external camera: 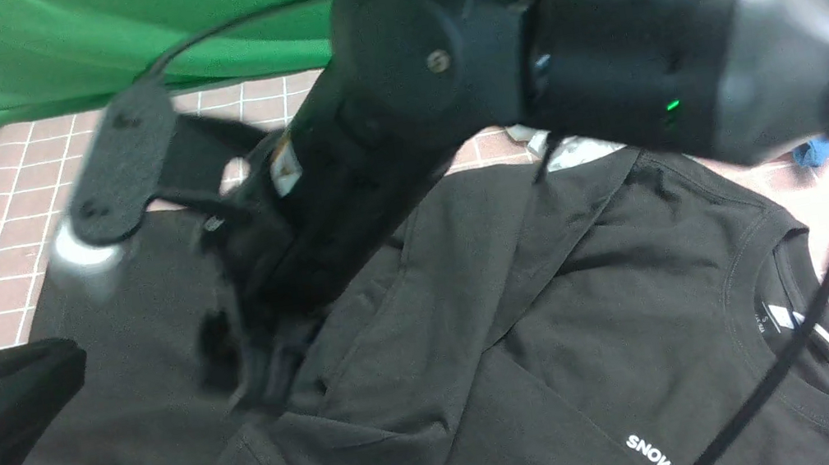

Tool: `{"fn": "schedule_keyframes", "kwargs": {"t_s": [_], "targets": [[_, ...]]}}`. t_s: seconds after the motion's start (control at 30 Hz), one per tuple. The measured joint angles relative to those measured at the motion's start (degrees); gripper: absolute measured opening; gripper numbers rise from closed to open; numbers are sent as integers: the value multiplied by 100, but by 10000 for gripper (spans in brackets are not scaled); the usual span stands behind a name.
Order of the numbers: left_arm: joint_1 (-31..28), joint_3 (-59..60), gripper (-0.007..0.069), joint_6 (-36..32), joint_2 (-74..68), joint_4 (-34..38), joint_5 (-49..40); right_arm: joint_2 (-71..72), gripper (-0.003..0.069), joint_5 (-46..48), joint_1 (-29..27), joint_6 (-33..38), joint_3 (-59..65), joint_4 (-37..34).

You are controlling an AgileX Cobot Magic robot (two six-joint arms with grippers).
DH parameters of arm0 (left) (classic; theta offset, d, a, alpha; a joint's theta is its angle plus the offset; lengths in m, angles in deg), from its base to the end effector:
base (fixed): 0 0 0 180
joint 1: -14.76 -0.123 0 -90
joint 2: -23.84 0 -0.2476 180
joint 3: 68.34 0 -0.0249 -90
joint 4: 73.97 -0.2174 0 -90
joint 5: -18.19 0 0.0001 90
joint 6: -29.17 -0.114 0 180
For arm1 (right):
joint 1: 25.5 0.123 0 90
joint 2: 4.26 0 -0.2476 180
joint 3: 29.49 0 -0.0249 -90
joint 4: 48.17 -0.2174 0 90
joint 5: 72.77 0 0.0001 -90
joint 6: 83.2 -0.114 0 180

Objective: Fold a long-sleeved shirt over a pink coffee tablecloth.
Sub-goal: 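Grasp the near edge of the shirt at its hem and shoulder corners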

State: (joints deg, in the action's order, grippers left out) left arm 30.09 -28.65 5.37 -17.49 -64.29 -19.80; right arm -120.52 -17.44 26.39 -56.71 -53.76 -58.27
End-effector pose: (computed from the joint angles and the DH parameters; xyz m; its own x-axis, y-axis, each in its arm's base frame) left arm 0.1169 -0.0443 0.2907 -0.3462 0.3816 -0.8570 0.4652 0.8631 0.1965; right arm 0.2273 0.3164 0.2678 -0.1912 -0.8106 -0.5535 -0.9566 0.2803 -0.0800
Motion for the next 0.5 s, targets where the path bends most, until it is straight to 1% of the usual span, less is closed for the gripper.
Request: {"fn": "schedule_keyframes", "kwargs": {"t_s": [0.07, 0.13, 0.17, 0.2, 0.23, 0.27, 0.3, 0.33, 0.4, 0.43, 0.47, 0.5], "targets": [[0, 7, 17, 0, 0, -24, 5, 73, 447, 428, -97, -696, 0, 788], [0, 7, 17, 5, 0, -45, 0, 86, 399, 814, -288, -1220, 72, 1246], [0, 7, 17, 18, 0, -45, -25, 100, 379, 966, -478, -1494, 233, 1382], [0, 7, 17, 29, 0, -45, -35, 100, 372, 979, -549, -1535, 267, 1396], [0, 7, 17, 86, 0, -49, -124, 118, 354, 958, -845, -1939, 669, 1498], [0, 7, 17, 163, -8, -61, -182, 118, 350, 875, -997, -2079, 831, 1517], [0, 7, 17, 292, -43, -81, -273, 118, 348, 682, -1224, -2443, 1235, 1542], [0, 7, 17, 330, -49, -93, -304, 118, 349, 640, -1299, -2505, 1293, 1542], [0, 7, 17, 484, -203, -187, -484, 113, 365, 95, -1660, -3151, 1859, 1499], [0, 7, 17, 528, -349, -214, -577, 113, 398, -460, -1910, -3620, 2237, 1311], [0, 7, 17, 528, -394, -220, -598, 113, 404, -601, -1983, -3710, 2314, 1275], [0, 7, 17, 555, -578, -219, -600, 102, 454, -1133, -2246, -3913, 2555, 901]]}}
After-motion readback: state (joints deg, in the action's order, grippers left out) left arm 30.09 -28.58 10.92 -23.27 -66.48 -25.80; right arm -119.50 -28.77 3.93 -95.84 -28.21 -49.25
